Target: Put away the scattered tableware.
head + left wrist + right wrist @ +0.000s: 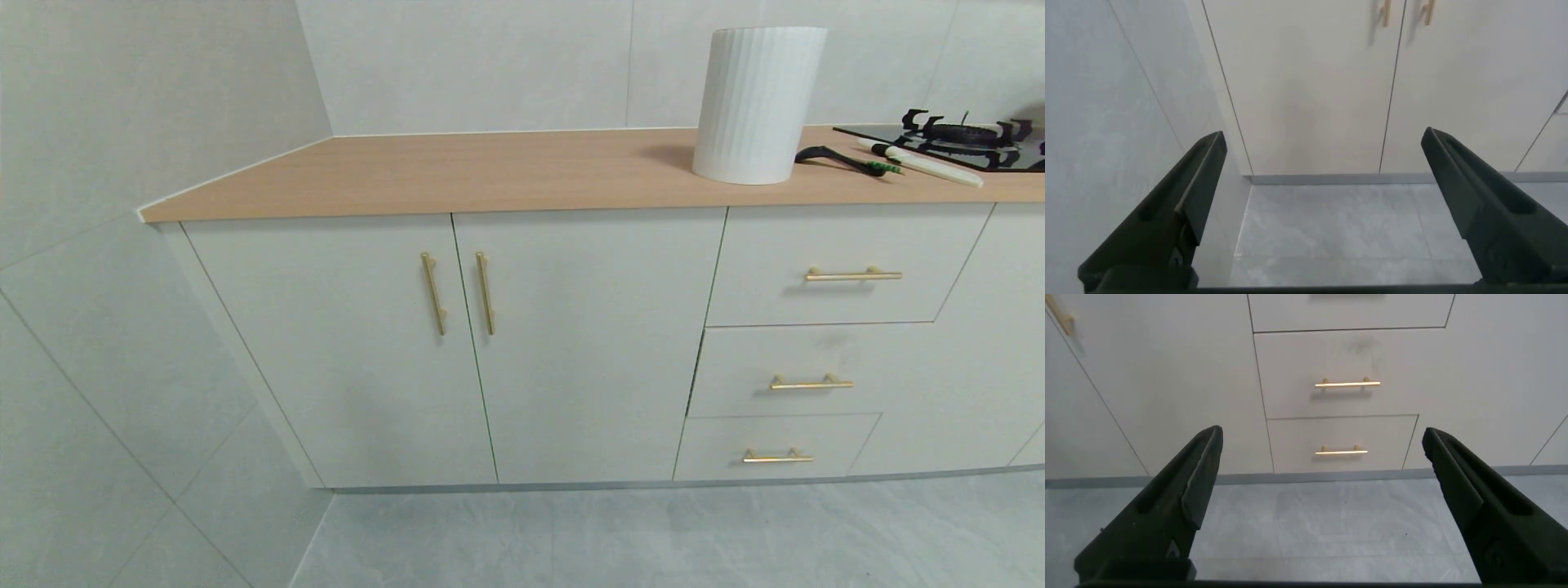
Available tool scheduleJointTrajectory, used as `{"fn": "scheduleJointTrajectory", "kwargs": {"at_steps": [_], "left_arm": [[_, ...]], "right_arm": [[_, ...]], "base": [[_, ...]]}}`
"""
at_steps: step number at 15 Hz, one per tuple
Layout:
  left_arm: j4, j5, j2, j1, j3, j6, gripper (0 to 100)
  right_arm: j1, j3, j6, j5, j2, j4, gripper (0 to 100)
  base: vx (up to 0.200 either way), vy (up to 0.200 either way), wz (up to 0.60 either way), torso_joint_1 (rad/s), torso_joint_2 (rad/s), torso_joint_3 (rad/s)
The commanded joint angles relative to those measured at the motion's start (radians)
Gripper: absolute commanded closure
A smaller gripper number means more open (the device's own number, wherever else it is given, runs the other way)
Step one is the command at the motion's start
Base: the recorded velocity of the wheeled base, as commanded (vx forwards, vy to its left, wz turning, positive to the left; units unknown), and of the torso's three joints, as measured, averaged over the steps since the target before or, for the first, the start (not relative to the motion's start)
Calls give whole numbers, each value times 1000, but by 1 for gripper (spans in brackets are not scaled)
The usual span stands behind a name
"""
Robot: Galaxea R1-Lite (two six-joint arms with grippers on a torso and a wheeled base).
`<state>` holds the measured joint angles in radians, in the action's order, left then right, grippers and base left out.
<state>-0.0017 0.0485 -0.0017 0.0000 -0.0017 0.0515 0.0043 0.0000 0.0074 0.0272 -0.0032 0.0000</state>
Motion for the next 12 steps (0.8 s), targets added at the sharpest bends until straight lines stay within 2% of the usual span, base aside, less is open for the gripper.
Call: {"fn": "scheduleJointTrajectory", "kwargs": {"at_steps": [1, 7, 12], "left_arm": [[0, 1, 2, 0, 0, 2, 0], [-1, 1, 2, 0, 0, -15, 0], [-1, 1, 2, 0, 0, -16, 0]], "right_arm": [[0, 0, -1, 0, 3, 0, 0], [0, 0, -1, 0, 3, 2, 0], [0, 0, -1, 0, 3, 2, 0]], "base": [[0, 0, 0, 0, 0, 0], [0, 0, 0, 0, 0, 0], [0, -200, 0, 2, 3, 1]]}}
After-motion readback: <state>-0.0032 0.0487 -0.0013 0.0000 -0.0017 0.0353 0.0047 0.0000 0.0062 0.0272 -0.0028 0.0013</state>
